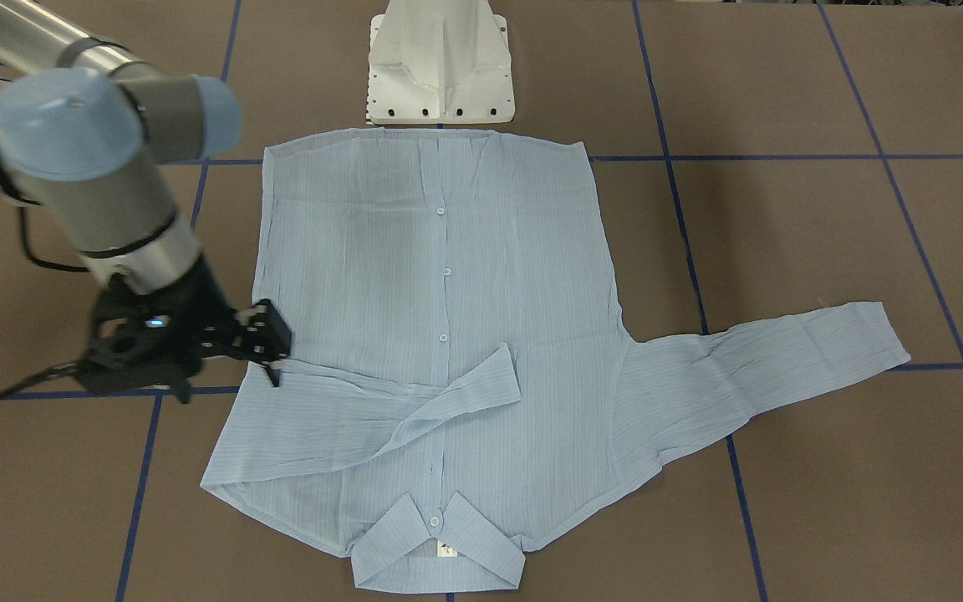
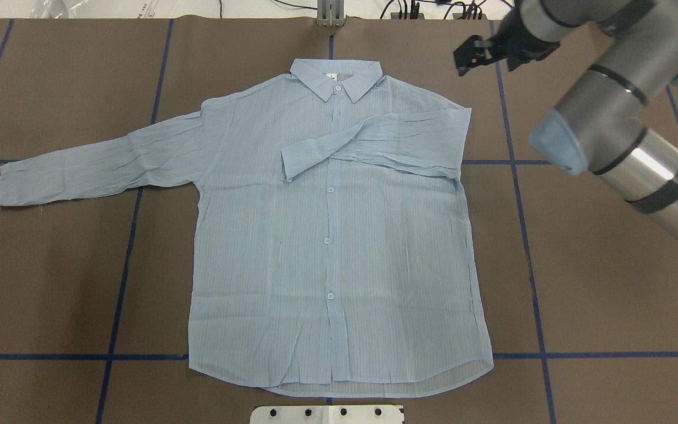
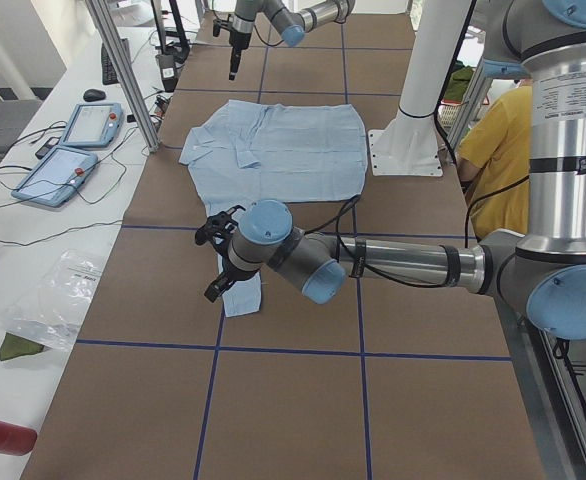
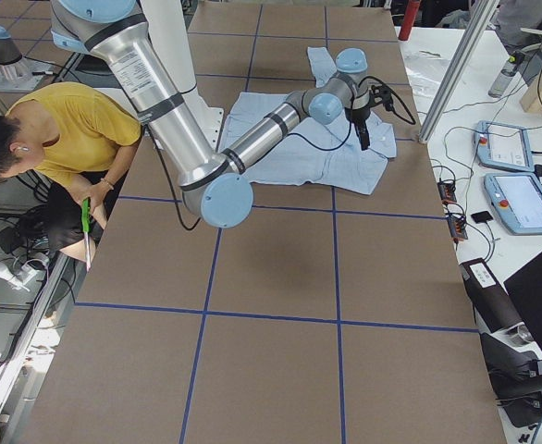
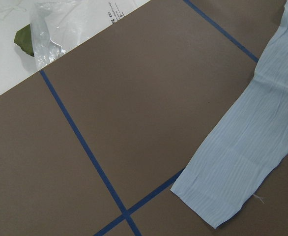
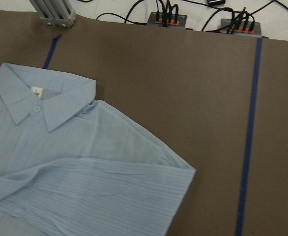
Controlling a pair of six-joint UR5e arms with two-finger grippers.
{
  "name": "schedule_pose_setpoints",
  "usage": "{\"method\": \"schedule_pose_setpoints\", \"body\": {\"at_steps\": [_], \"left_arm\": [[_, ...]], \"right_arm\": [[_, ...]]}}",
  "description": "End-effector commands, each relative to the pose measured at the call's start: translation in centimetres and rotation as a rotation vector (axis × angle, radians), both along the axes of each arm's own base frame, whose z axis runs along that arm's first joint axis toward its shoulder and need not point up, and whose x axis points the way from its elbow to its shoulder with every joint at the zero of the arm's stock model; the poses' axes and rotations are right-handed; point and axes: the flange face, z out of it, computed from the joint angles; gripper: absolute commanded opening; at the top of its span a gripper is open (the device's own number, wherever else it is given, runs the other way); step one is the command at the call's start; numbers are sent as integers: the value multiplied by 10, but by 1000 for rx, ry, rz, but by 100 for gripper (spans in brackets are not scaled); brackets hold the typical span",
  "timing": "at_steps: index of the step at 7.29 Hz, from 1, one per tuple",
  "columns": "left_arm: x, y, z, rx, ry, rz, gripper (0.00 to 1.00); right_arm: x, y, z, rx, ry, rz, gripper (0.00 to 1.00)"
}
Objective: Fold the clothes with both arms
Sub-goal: 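Release the sleeve on the shirt and raise the right gripper away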
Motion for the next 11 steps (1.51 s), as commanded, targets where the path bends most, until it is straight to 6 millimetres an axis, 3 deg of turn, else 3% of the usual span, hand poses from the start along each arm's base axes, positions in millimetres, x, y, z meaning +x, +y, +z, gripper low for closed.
{"method": "schedule_pose_setpoints", "body": {"at_steps": [1, 2, 3, 4, 5, 8, 11], "left_arm": [[58, 6, 41, -22, 76, -69, 100], [84, 14, 66, -36, 117, -126, 100], [111, 22, 74, -94, 173, -163, 99], [128, 24, 75, -174, 204, -217, 88], [140, 26, 78, -224, 216, -258, 75], [157, 44, 100, -302, 193, -300, 59], [180, 49, 112, -298, 152, -327, 58]], "right_arm": [[107, 32, 95, 38, 29, -105, 100], [123, 48, 109, 47, 40, -106, 100], [128, 57, 110, 49, 40, -104, 100], [128, 58, 112, 46, 40, -104, 100], [129, 59, 113, 44, 43, -101, 100], [132, 68, 113, 39, 40, -94, 100], [133, 68, 115, 35, 42, -90, 100]]}}
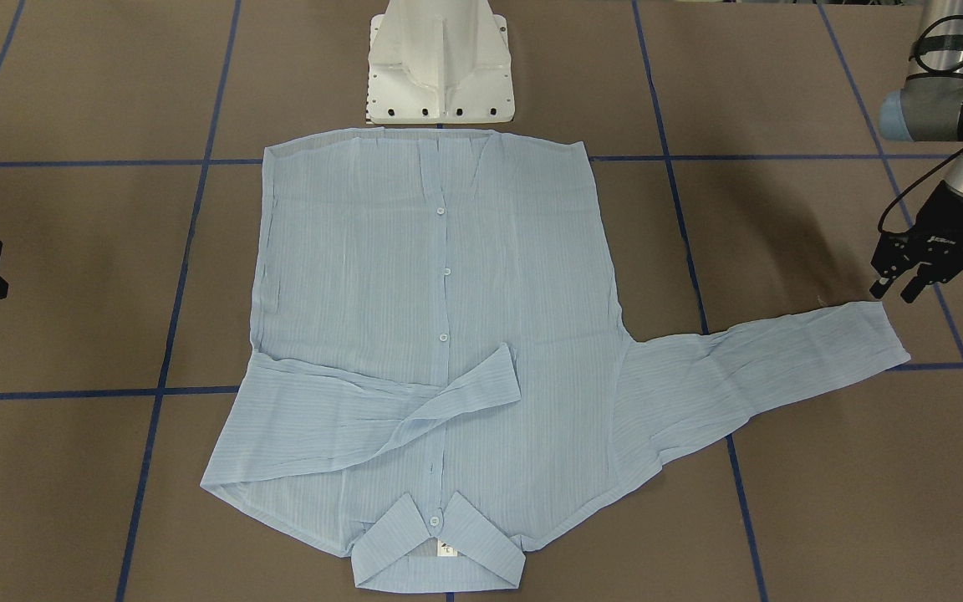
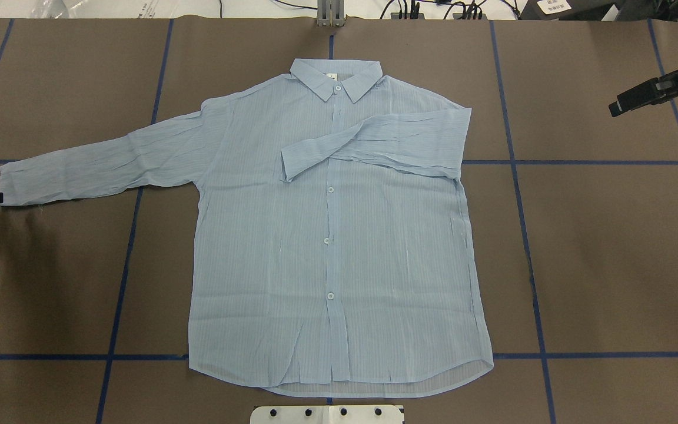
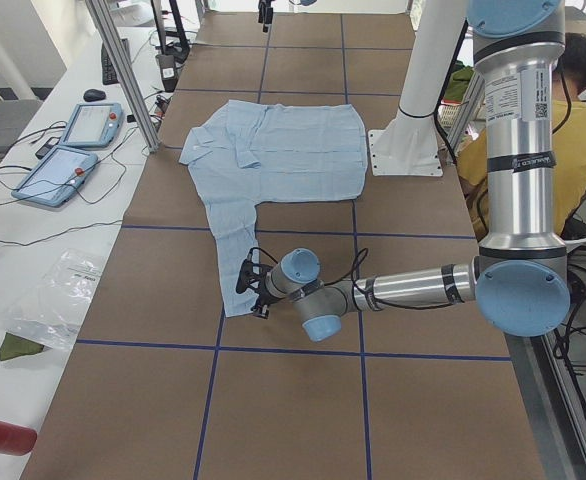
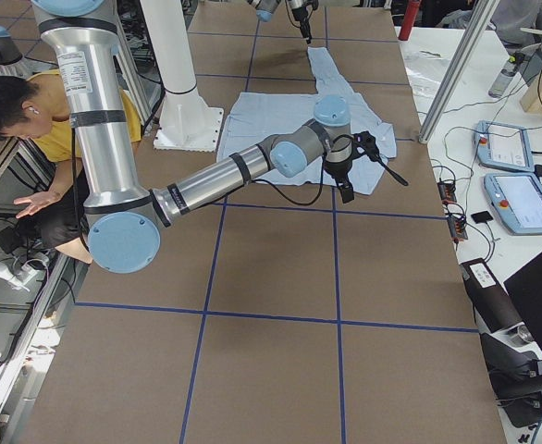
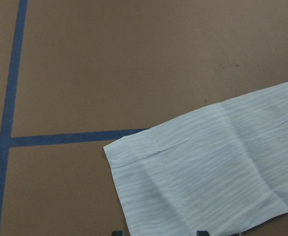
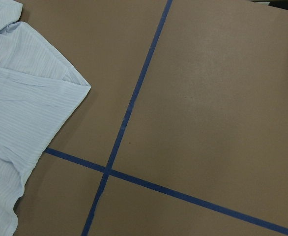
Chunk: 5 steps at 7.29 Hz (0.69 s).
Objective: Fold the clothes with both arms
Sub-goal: 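Release the sleeve on the shirt and raise the right gripper away, then lower the left gripper onto the other sleeve cuff and grasp it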
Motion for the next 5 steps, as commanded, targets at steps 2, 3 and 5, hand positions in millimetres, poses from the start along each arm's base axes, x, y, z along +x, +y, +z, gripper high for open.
{"method": "schedule_pose_setpoints", "body": {"at_steps": [2, 3, 5], "left_arm": [[8, 2, 4, -4, -12, -7, 58], [9, 2, 4, -4, -12, -6, 58], [11, 2, 4, -3, -14, -2, 58]], "right_arm": [[1, 1, 1, -1, 1, 1, 100], [1, 1, 2, -4, 2, 2, 100], [1, 1, 2, -4, 2, 2, 100]]}}
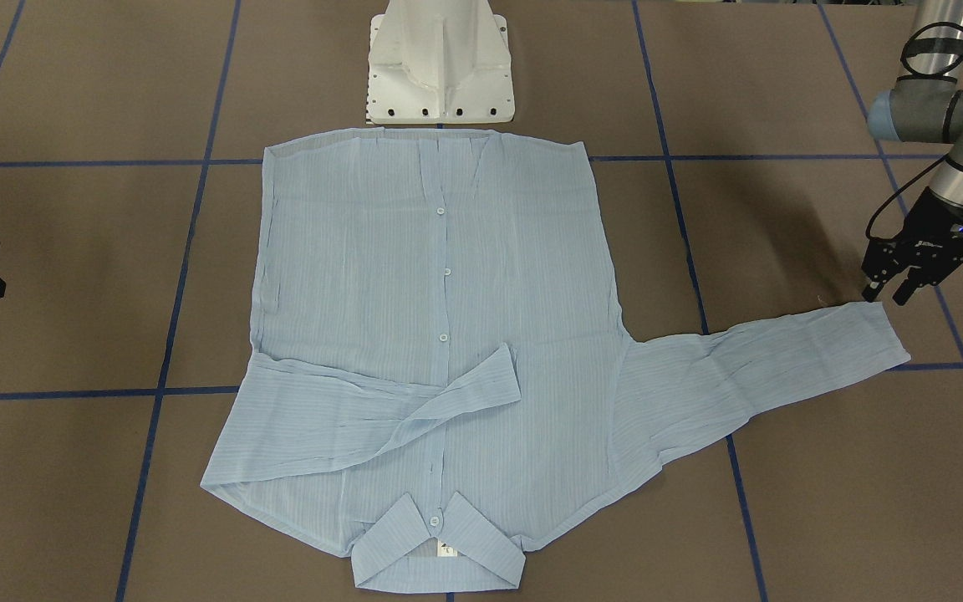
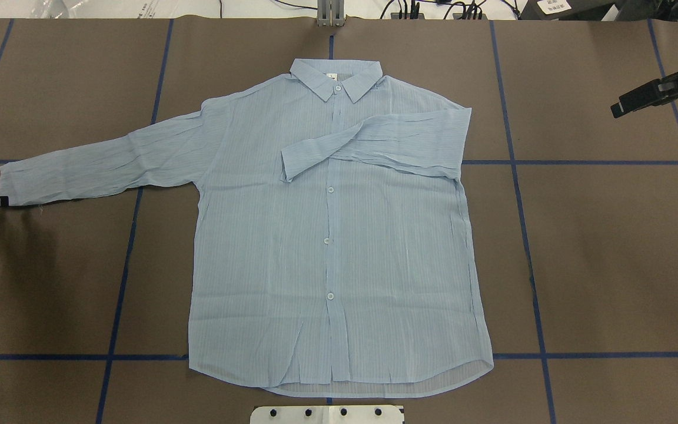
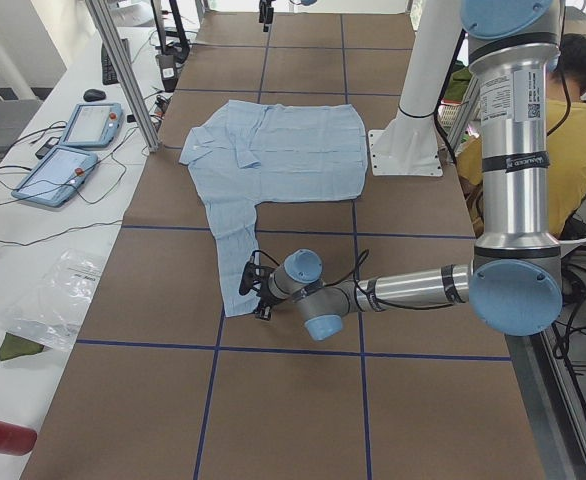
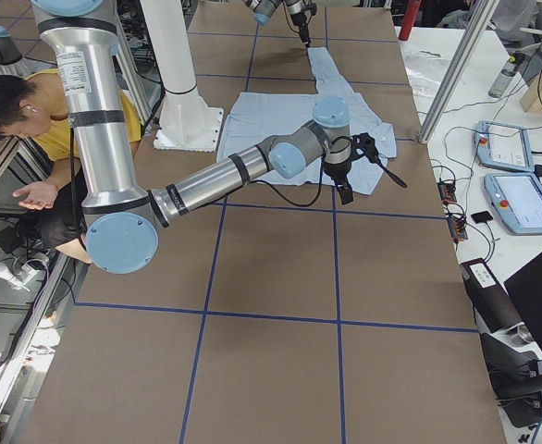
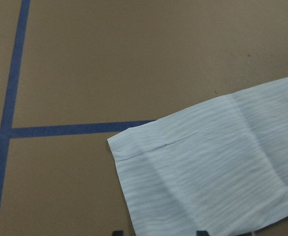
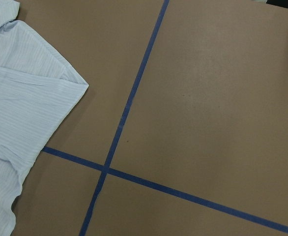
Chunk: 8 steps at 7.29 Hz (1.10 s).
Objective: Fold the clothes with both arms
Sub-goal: 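Lower the left gripper onto the other sleeve cuff and grasp it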
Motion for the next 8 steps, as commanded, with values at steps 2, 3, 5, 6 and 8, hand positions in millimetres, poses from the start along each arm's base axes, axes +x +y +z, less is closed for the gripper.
{"method": "schedule_pose_setpoints", "body": {"at_steps": [2, 3, 5, 6, 8], "left_arm": [[5, -3, 3, -1, -4, 6, 58], [6, -4, 1, 4, -4, 7, 58], [7, -3, 2, 5, -6, 12, 57], [10, -2, 2, 6, -8, 21, 55], [15, 2, 4, 0, -9, 32, 54]], "right_arm": [[0, 0, 1, -2, 1, 0, 100], [0, 0, 0, 0, 0, 0, 100], [0, 0, 1, -2, 1, 0, 100], [0, 0, 2, -3, 2, 1, 100], [1, 0, 1, -1, 2, 3, 100]]}}
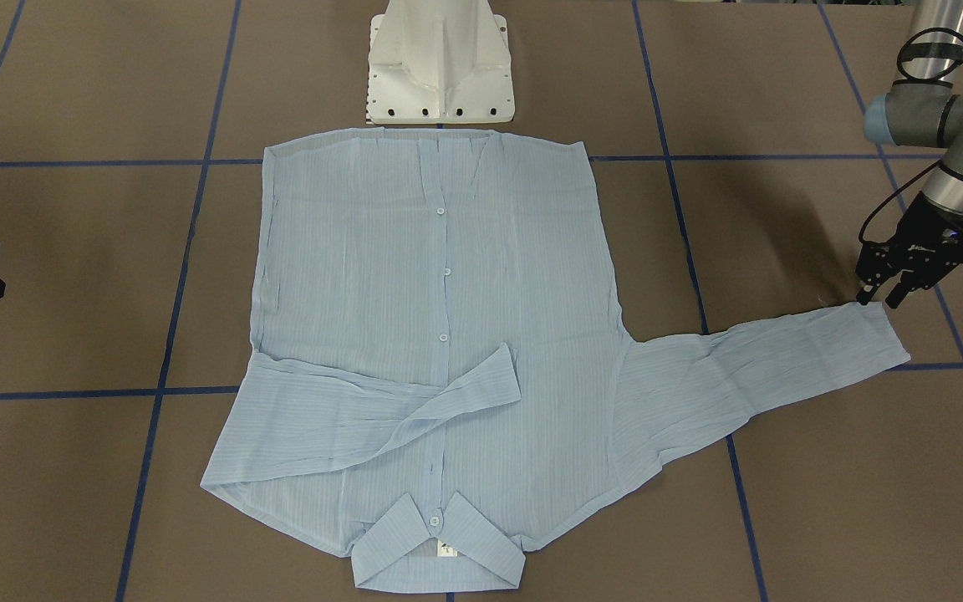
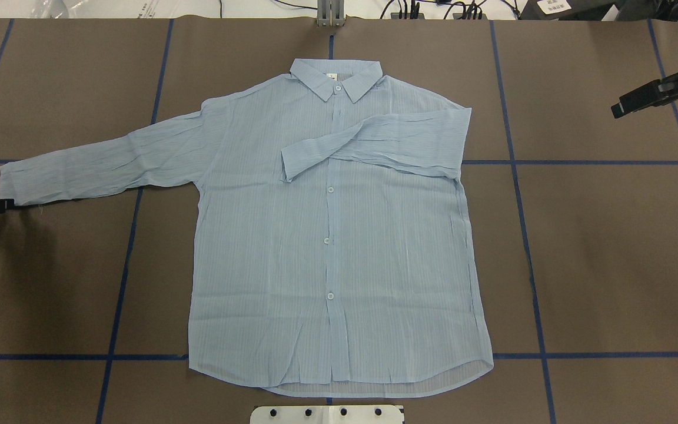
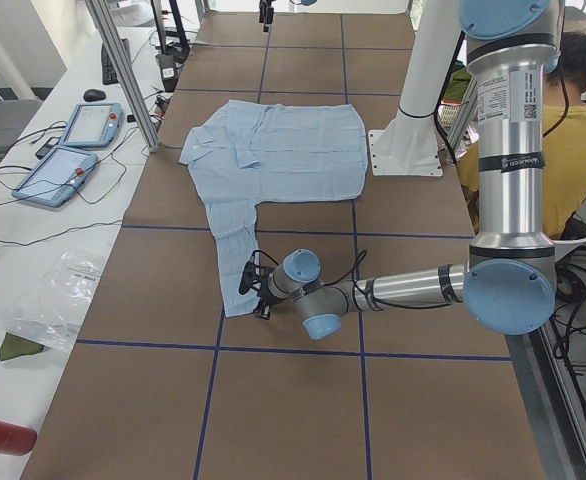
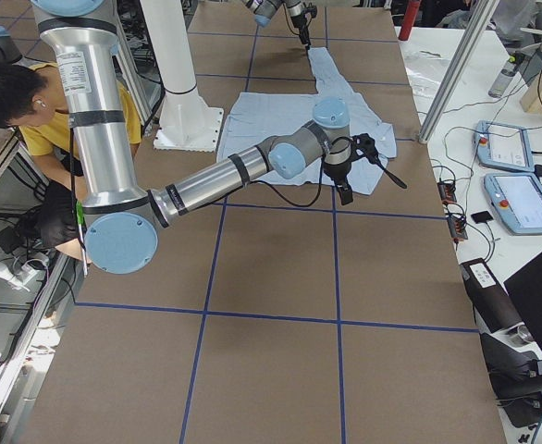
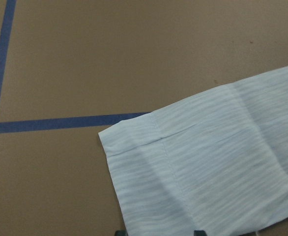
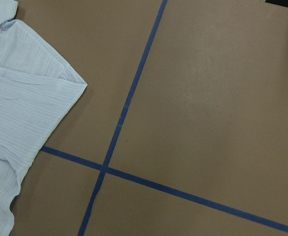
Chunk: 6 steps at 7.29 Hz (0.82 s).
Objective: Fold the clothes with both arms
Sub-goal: 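Lower the left gripper onto the other sleeve cuff and grasp it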
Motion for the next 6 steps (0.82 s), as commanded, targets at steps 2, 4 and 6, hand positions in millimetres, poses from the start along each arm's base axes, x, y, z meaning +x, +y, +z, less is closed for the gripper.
{"method": "schedule_pose_setpoints", "body": {"at_steps": [2, 4, 6], "left_arm": [[4, 3, 1, -3, 0, 11, 48], [4, 3, 1, -1, 1, 11, 3], [3, 5, -4, 6, 11, 22, 0]], "right_arm": [[2, 0, 0, 0, 0, 4, 100], [3, 0, 0, 0, 0, 6, 100], [3, 0, 0, -1, -1, 5, 100]]}}
